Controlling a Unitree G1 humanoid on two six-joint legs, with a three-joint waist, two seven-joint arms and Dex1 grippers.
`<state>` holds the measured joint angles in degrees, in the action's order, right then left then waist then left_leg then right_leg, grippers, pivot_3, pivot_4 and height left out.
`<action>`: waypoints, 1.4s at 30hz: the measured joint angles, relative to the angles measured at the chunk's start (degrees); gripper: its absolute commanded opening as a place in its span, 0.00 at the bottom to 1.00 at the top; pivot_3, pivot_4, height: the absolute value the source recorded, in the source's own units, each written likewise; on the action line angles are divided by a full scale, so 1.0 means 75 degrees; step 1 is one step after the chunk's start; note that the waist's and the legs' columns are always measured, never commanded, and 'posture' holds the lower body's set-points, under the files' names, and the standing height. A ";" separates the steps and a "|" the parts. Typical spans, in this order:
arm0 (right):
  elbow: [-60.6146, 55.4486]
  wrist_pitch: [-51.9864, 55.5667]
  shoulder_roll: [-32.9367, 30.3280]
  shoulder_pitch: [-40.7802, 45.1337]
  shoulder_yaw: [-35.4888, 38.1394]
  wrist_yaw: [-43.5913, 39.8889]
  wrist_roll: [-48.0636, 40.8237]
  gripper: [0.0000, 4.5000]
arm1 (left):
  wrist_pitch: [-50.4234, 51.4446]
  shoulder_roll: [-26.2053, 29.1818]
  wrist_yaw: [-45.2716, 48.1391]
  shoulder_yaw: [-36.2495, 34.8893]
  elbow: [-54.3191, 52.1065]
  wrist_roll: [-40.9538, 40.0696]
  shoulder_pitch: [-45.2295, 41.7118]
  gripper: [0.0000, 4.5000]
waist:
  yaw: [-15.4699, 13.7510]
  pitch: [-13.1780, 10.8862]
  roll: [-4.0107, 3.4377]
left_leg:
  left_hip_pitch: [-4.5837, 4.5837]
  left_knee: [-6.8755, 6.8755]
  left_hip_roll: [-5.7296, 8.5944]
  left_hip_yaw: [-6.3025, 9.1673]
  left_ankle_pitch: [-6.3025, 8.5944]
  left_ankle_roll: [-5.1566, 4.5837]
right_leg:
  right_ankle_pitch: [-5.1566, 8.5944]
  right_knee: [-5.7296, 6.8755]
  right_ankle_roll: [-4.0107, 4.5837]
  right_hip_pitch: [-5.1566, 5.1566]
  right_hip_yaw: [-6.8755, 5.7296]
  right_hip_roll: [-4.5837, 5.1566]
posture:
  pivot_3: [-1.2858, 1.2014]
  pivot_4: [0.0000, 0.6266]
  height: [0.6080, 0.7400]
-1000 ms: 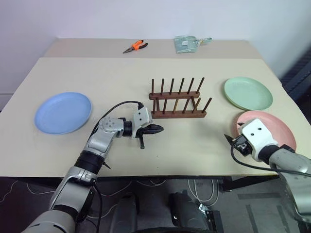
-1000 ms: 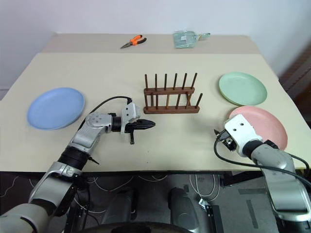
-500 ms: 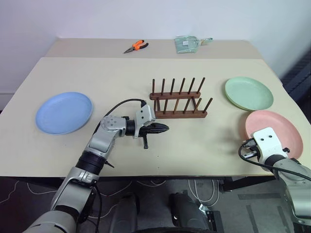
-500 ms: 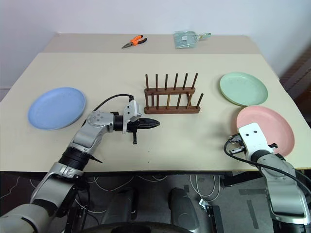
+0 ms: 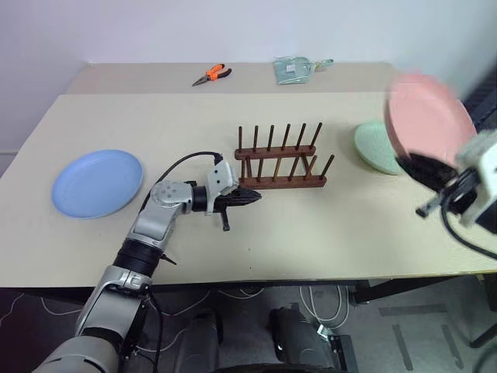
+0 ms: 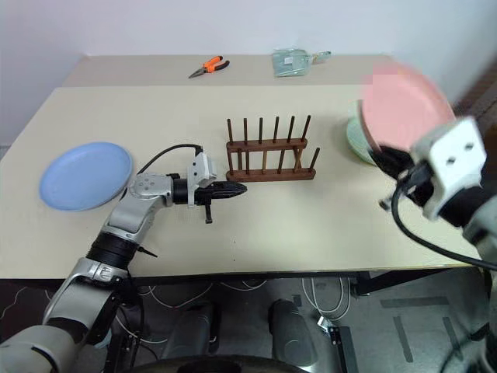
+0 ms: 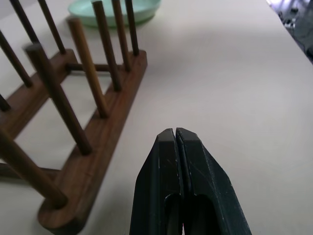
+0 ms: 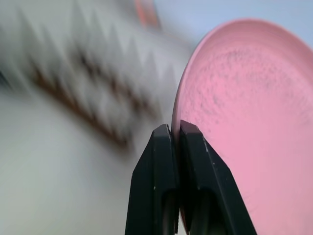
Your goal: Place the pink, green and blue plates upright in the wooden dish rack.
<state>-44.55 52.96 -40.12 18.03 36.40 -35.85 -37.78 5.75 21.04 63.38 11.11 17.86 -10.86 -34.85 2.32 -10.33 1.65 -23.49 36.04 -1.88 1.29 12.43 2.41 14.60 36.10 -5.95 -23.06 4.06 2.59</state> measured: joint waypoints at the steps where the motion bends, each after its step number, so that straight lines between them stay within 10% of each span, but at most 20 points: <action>1: 0.0202 0.0115 0.0673 0.0865 -0.0099 0.0530 -0.0702 0.00 | 0.0034 -0.0014 0.0015 -0.0068 0.0013 -0.0084 -0.0031 0.00 | 0.0026 -0.0002 0.0004 | 0.0000 0.0001 0.0001 0.0000 0.0000 0.0000 | -0.0001 0.0001 0.0000 -0.0001 0.0001 0.0000 | 0.52 0.24 0.94; 5: 0.1345 0.0262 0.2055 0.2246 -0.0701 0.1779 -0.2355 0.00 | 0.0072 -0.0059 0.0012 -0.0129 -0.0026 -0.0203 -0.0159 0.00 | -0.0090 -0.0001 0.0001 | -0.0017 -0.0009 0.0005 0.0006 0.0002 -0.0005 | 0.0002 0.0000 -0.0006 -0.0006 -0.0010 0.0013 | 0.52 0.24 0.94; 36: 0.5574 -0.0148 0.2009 0.2234 -0.1110 0.1879 -0.4156 0.00 | 0.0519 0.0190 -0.0251 -0.0138 -0.0855 -0.0276 0.0484 0.00 | -0.0175 0.0000 -0.0019 | -0.0062 0.0002 0.0005 0.0002 0.0007 -0.0016 | -0.0010 0.0004 -0.0027 -0.0052 -0.0008 0.0009 | 0.52 0.24 0.94; 42: 0.5809 -0.0208 0.1991 0.1969 -0.1072 0.1839 -0.4090 0.54 | 0.0517 0.0223 -0.0270 -0.0135 -0.0857 -0.0273 0.0485 0.00 | -0.0171 -0.0001 -0.0020 | -0.0062 0.0002 0.0005 0.0001 0.0007 -0.0015 | -0.0010 0.0004 -0.0027 -0.0052 -0.0008 0.0009 | 0.52 0.24 0.94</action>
<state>-0.98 51.40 -25.19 32.81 28.37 -22.06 -68.46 9.63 22.72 61.36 10.10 11.44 -12.91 -31.21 1.04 -10.34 1.50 -23.96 36.06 -1.84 1.31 12.48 2.30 14.52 36.13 -6.15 -23.45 4.00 2.65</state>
